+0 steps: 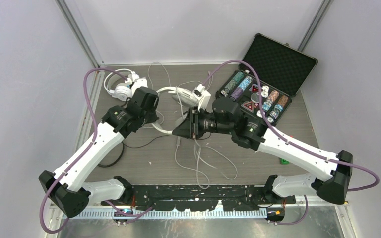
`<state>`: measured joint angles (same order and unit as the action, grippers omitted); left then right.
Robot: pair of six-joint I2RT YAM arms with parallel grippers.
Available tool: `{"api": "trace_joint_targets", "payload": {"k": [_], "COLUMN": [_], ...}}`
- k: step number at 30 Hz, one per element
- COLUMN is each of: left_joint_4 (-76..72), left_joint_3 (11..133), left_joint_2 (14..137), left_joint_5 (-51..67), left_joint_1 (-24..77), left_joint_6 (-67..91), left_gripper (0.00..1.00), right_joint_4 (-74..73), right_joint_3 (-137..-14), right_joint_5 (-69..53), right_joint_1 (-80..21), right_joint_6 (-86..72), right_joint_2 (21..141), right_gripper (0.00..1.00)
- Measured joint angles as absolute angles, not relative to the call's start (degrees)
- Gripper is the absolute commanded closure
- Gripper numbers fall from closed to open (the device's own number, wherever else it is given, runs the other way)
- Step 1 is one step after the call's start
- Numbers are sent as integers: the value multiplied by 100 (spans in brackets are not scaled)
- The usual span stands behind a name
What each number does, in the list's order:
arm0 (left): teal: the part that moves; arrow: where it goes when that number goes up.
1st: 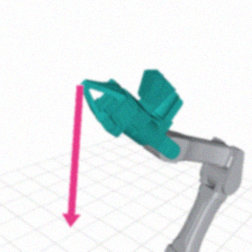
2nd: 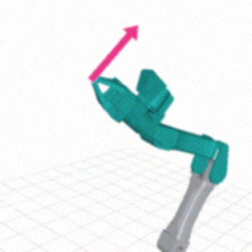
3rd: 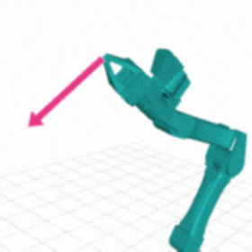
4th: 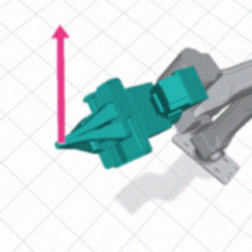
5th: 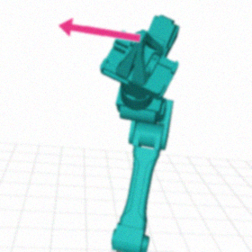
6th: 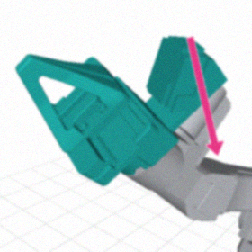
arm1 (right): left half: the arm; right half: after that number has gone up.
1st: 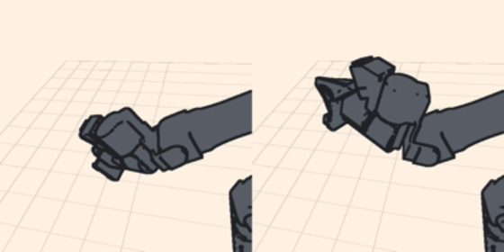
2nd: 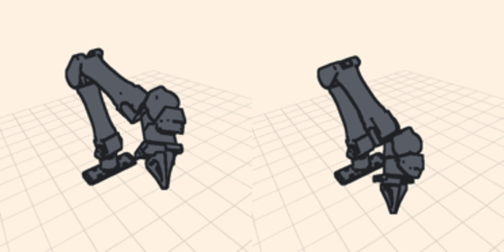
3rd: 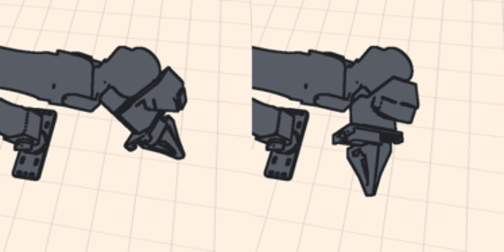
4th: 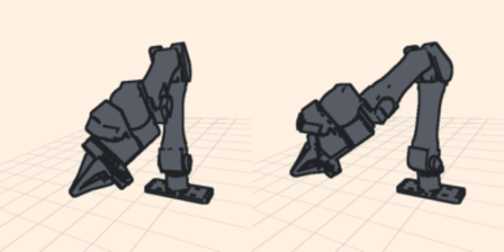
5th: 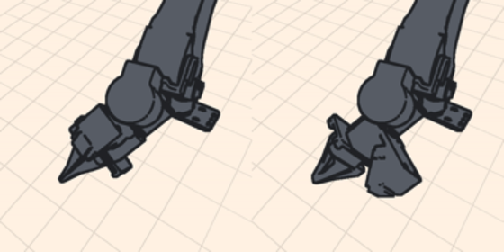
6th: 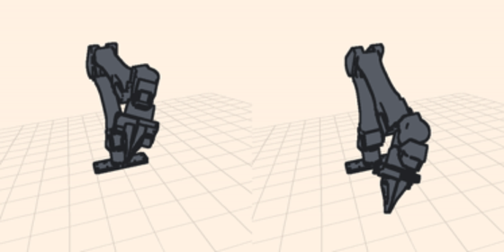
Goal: Wrap the headphones
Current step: Wrap the headphones cable around the headphones.
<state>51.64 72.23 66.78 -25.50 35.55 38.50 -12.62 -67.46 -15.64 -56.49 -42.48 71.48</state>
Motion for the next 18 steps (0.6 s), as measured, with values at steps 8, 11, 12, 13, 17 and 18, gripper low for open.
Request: {"api": "trace_joint_targets", "payload": {"k": [8, 11, 12, 13, 17, 18], "left_joint_4": [4860, 4733, 4685, 4641, 4560, 4560], "left_joint_3": [7223, 7223, 7223, 7220, 7223, 7223], "left_joint_2": [6678, 6672, 6667, 6661, 6591, 6569], "left_joint_5": [-2403, -2368, -2355, -2344, -2287, -2268], "left_joint_1": [3514, 3468, 3450, 3435, 3382, 3371], "left_joint_6": [4370, 4530, 4589, 4637, 4801, 4818], "left_gripper": [100, 100, 100, 100, 100, 100], "right_joint_4": [-1245, -1249, -1251, -1249, -1219, -1188], "right_joint_3": [-6307, -6117, -6075, -6042, -5907, -5819], "right_joint_5": [-1007, -845, -779, -701, -403, -346], "right_joint_1": [-6080, -6110, -6114, -6119, -6163, -6178], "right_joint_6": [-3317, -3122, -3065, -3015, -2849, -2803], "right_joint_2": [6871, 6871, 6871, 6871, 6820, 6779], "right_gripper": [71, 73, 74, 74, 74, 74]}}
